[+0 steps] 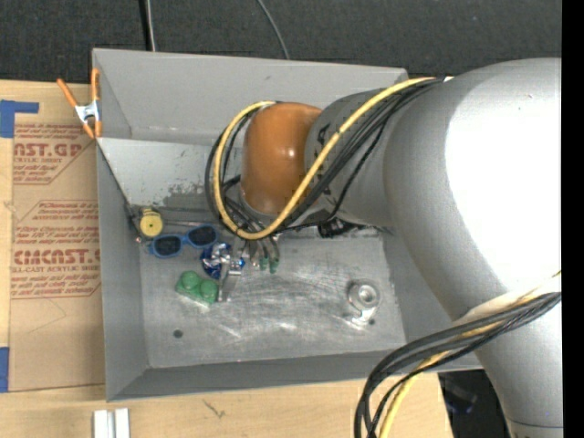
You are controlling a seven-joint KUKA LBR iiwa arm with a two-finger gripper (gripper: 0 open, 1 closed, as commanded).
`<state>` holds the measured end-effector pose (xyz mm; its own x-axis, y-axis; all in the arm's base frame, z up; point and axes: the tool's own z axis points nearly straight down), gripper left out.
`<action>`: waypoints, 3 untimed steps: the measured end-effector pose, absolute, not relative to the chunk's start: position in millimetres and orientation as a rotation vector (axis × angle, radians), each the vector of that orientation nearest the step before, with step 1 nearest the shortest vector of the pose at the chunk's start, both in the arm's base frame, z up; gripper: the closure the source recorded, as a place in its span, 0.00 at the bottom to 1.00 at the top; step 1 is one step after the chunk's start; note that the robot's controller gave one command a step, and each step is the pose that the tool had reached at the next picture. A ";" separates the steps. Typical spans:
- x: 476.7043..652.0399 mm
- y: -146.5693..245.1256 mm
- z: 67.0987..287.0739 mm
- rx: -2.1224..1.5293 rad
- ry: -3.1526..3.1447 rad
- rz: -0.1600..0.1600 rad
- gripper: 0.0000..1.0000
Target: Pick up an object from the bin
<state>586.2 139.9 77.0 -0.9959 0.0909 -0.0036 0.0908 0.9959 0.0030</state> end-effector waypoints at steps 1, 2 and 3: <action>592.0 164.0 139.8 -0.006 3.133 0.004 0.00; 595.2 158.2 102.0 -0.054 3.128 0.009 0.00; 594.3 158.2 98.3 -0.054 3.129 0.009 1.00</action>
Offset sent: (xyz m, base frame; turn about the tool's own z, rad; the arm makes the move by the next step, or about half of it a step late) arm 0.0039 0.0223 0.0595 -0.0930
